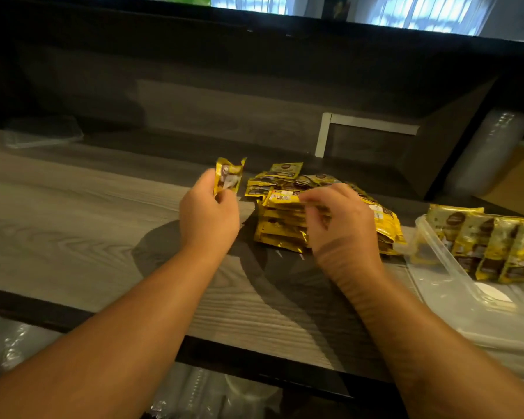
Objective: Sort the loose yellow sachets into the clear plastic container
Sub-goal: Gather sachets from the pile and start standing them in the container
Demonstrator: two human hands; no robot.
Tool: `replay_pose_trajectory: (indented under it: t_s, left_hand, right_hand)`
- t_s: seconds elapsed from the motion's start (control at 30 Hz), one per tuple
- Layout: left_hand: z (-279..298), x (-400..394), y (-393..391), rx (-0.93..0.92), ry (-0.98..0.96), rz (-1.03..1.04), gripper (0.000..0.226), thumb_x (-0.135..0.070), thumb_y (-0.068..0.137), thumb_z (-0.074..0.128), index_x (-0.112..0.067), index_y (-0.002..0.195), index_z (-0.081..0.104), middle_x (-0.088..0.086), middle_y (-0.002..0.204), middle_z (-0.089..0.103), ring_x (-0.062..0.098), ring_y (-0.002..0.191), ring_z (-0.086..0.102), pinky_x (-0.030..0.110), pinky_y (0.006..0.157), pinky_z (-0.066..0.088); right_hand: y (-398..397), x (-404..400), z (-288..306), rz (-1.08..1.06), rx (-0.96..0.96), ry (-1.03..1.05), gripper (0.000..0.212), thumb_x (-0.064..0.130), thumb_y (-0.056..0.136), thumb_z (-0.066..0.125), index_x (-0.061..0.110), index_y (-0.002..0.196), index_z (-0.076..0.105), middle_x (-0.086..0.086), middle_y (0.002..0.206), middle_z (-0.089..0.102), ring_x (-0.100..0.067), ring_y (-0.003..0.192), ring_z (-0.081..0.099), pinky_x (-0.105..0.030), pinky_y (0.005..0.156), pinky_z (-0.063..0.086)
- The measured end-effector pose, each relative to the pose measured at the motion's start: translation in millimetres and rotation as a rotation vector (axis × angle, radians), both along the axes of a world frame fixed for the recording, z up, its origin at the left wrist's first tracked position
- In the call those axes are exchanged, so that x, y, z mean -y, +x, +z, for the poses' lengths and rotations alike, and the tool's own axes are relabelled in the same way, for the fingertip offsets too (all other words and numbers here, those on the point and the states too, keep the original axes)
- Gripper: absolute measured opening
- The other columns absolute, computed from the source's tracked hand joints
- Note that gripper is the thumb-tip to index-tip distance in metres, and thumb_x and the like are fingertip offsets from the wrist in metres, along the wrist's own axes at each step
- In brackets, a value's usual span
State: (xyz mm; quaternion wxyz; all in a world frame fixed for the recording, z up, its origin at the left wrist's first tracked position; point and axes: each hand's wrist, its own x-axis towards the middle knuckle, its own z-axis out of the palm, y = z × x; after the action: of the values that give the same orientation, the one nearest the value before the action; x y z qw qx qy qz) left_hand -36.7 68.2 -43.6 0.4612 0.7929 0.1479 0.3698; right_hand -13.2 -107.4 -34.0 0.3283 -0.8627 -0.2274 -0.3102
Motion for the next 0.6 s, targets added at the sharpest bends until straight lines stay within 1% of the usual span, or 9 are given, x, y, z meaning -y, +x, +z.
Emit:
replay_pose_trajectory:
  t_s: [0.07,0.1,0.17,0.2,0.23,0.3,0.47,0.53,0.6]
  left_hand:
    - [5,3,-2,0.068,-0.288,-0.088,0.02,-0.011,0.095,0.053,-0.025,0.09,0.067,-0.002,0.083,0.072,0.017,0.078,0.069,0.037,0.066,0.057]
    - [8,4,-4,0.07,-0.441,-0.138,0.02,-0.012,0.095,0.055,-0.025,0.091,0.069,-0.001,0.086,0.075,0.019,0.081,0.073,0.039,0.07,0.06]
    - [12,5,-6,0.039,-0.682,-0.243,0.015,-0.016,0.097,0.058,-0.024,0.094,0.07,0.0,0.089,0.078,0.018,0.082,0.075,0.037,0.07,0.059]
    - [13,5,-6,0.017,-0.742,-0.275,0.012,-0.018,0.098,0.06,-0.024,0.095,0.07,0.0,0.089,0.078,0.017,0.082,0.076,0.035,0.068,0.059]
    - [14,5,-6,0.0,-0.771,-0.289,0.01,-0.019,0.097,0.061,-0.025,0.096,0.069,0.0,0.089,0.078,0.016,0.081,0.076,0.033,0.066,0.059]
    - [13,4,-6,-0.015,-0.801,-0.3,0.007,-0.019,0.096,0.063,-0.025,0.097,0.067,-0.002,0.089,0.078,0.015,0.08,0.076,0.033,0.066,0.059]
    - [11,2,-4,-0.038,-0.75,-0.336,0.016,-0.014,0.095,0.063,-0.025,0.106,0.064,0.002,0.097,0.077,0.017,0.082,0.076,0.032,0.061,0.057]
    - [12,5,-4,-0.051,-0.725,-0.375,0.013,-0.015,0.096,0.063,-0.023,0.107,0.063,0.003,0.096,0.077,0.019,0.083,0.076,0.034,0.065,0.058]
    - [12,8,-5,-0.058,-0.719,-0.424,0.005,-0.02,0.096,0.063,-0.022,0.101,0.063,0.003,0.089,0.077,0.021,0.082,0.076,0.036,0.065,0.059]
  right_hand:
    - [-7,3,9,0.056,-0.074,0.329,0.019,0.014,0.093,0.062,0.032,0.096,0.066,0.016,0.092,0.064,-0.002,0.087,0.061,-0.016,0.072,0.05]
    - [-11,4,13,0.067,-0.142,0.472,0.019,0.015,0.095,0.06,0.033,0.094,0.064,0.015,0.088,0.065,0.0,0.084,0.063,-0.016,0.068,0.052]
    - [-14,7,18,0.078,-0.297,0.662,0.013,0.021,0.097,0.057,0.032,0.096,0.063,0.01,0.089,0.069,-0.002,0.083,0.067,-0.022,0.067,0.057]
    - [-13,7,19,0.087,-0.379,0.727,0.01,0.022,0.097,0.057,0.03,0.098,0.064,0.007,0.092,0.071,-0.006,0.084,0.07,-0.029,0.068,0.06]
    - [-13,7,19,0.097,-0.448,0.781,0.009,0.022,0.097,0.057,0.027,0.1,0.064,0.004,0.094,0.072,-0.009,0.083,0.072,-0.034,0.068,0.061]
    - [-12,6,19,0.096,-0.512,0.817,0.009,0.021,0.097,0.057,0.025,0.1,0.064,0.002,0.094,0.073,-0.011,0.081,0.073,-0.038,0.068,0.062]
    - [-12,5,18,0.087,-0.53,0.789,0.013,0.018,0.098,0.054,0.027,0.099,0.062,0.004,0.092,0.072,-0.009,0.078,0.073,-0.032,0.063,0.062]
    - [-12,6,19,0.092,-0.533,0.793,0.016,0.014,0.095,0.056,0.028,0.098,0.062,0.005,0.091,0.071,-0.009,0.077,0.073,-0.027,0.058,0.06]
    - [-14,5,20,0.113,-0.55,0.793,0.019,0.011,0.092,0.059,0.03,0.094,0.061,0.004,0.091,0.071,-0.009,0.074,0.073,-0.028,0.056,0.06]
